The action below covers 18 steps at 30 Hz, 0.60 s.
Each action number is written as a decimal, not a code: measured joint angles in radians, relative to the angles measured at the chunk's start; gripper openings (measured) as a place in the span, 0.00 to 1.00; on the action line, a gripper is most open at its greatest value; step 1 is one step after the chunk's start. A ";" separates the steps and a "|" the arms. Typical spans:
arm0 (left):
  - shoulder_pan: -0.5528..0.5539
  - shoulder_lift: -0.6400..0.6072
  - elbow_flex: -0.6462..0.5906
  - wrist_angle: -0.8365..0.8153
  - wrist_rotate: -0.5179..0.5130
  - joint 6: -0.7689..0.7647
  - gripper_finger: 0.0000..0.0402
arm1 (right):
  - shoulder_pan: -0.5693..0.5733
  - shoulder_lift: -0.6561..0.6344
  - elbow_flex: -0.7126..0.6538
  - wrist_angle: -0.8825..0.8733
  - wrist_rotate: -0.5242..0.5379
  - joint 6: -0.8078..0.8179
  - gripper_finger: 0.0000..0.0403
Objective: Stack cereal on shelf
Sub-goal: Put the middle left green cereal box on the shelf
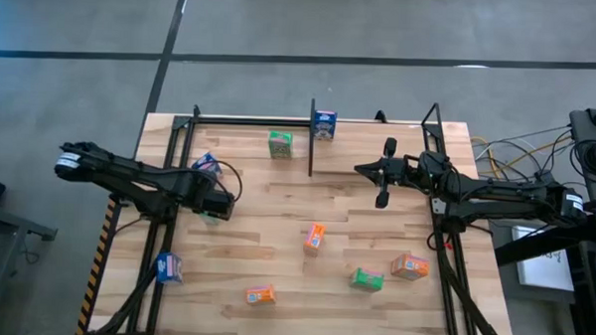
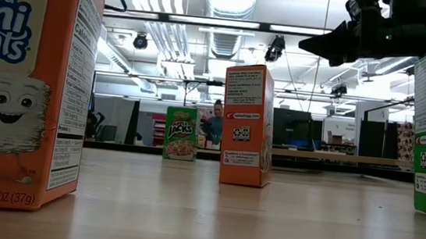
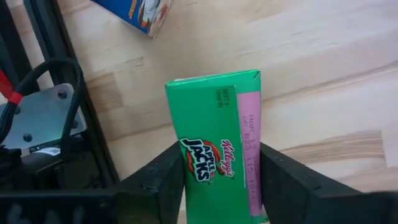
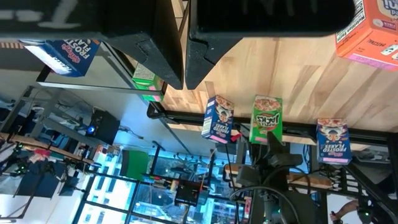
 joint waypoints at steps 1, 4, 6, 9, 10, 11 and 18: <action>0.000 0.000 0.000 0.005 0.000 0.004 0.38 | 0.000 -0.002 0.000 0.000 0.000 0.000 0.02; 0.000 0.001 0.018 0.005 -0.001 0.033 0.37 | 0.003 -0.013 0.000 0.000 0.000 0.001 0.02; -0.005 0.001 0.044 0.009 -0.020 0.060 0.37 | 0.013 -0.029 -0.001 0.001 -0.007 0.007 0.02; -0.026 0.001 0.102 0.016 -0.081 0.100 0.37 | 0.032 -0.064 -0.012 0.001 -0.057 0.010 0.02; -0.035 0.001 0.123 0.023 -0.109 0.124 0.37 | 0.039 -0.077 -0.015 0.001 -0.068 0.015 0.02; -0.044 0.001 0.145 0.034 -0.141 0.154 0.37 | 0.046 -0.090 -0.018 0.001 -0.077 0.021 0.02; -0.084 0.016 0.252 0.369 -0.354 0.528 0.37 | 0.118 -0.189 -0.070 0.013 -0.109 0.045 0.02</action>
